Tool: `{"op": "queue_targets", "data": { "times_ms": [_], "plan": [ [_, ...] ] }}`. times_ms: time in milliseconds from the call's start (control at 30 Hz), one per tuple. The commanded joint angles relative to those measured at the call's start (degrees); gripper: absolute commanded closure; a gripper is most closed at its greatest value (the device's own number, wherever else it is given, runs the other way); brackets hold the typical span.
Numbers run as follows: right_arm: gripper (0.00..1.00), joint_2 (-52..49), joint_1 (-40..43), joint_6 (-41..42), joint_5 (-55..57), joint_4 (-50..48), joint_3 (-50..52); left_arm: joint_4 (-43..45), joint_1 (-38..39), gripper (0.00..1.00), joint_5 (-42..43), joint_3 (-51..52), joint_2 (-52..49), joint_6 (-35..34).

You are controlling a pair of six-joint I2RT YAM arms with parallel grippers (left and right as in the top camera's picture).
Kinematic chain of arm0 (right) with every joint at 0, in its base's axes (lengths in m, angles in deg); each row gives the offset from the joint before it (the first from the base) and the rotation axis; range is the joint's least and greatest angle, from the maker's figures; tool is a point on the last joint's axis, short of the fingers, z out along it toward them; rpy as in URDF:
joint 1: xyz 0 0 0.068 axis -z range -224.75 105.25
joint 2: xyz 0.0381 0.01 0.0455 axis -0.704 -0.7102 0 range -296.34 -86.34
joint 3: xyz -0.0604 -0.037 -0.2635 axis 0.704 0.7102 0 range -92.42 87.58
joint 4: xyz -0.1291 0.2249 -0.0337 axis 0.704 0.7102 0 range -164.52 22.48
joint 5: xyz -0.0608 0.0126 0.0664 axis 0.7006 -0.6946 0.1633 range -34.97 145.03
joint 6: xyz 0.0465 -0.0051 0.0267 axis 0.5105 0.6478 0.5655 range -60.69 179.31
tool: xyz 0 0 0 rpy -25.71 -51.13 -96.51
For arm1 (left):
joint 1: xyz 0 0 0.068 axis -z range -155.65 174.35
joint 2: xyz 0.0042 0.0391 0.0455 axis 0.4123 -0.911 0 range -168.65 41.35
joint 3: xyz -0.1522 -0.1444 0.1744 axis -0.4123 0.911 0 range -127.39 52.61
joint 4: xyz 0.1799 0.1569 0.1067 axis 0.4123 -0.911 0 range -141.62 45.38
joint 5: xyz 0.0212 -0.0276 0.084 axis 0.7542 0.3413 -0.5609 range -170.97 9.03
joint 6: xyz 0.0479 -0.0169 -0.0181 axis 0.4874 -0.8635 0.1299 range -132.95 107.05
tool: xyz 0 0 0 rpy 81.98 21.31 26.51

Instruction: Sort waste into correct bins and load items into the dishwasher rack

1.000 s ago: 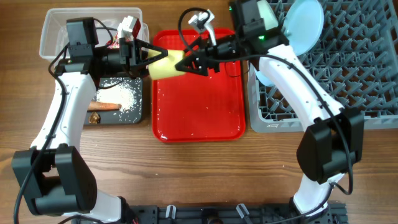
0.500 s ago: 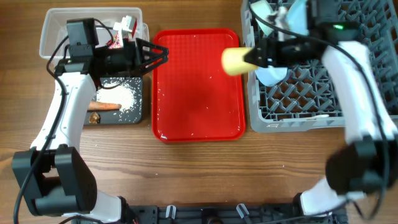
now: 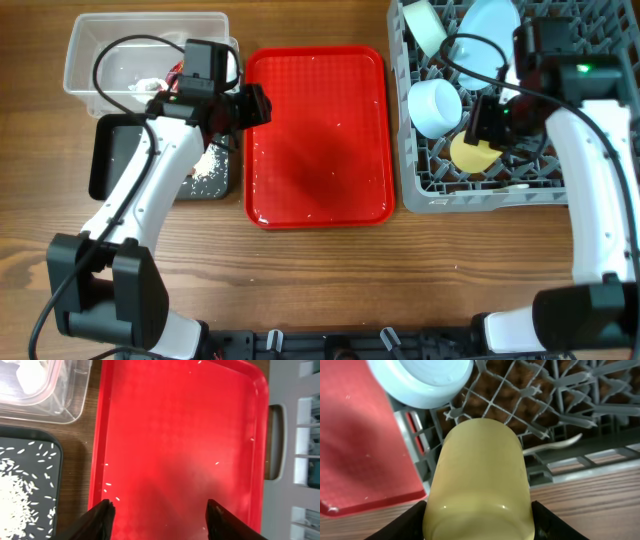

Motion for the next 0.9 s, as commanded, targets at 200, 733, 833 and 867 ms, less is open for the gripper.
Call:
{"op": "queue_targets", "data": {
  "times_ms": [200, 733, 833, 867],
  "plan": [
    [0.45, -8.6, -4.3, 1.2, -0.5, -4.5, 5.3, 0.0, 0.6, 0.00, -3.9, -0.4, 0.8, 0.9],
    [0.00, 6.5, -5.4, 1.4, -6.4, 11.0, -20.3, 0.0, 0.6, 0.00, -3.9, -0.4, 0.8, 0.9],
    [0.00, 11.3, -5.4, 1.5, -16.0, 10.9, -20.3, 0.0, 0.6, 0.00, -3.9, -0.4, 0.8, 0.9],
    [0.00, 12.8, -5.4, 0.7, -14.6, 11.0, -20.3, 0.0, 0.6, 0.00, -3.9, -0.4, 0.8, 0.9]
  ]
}}
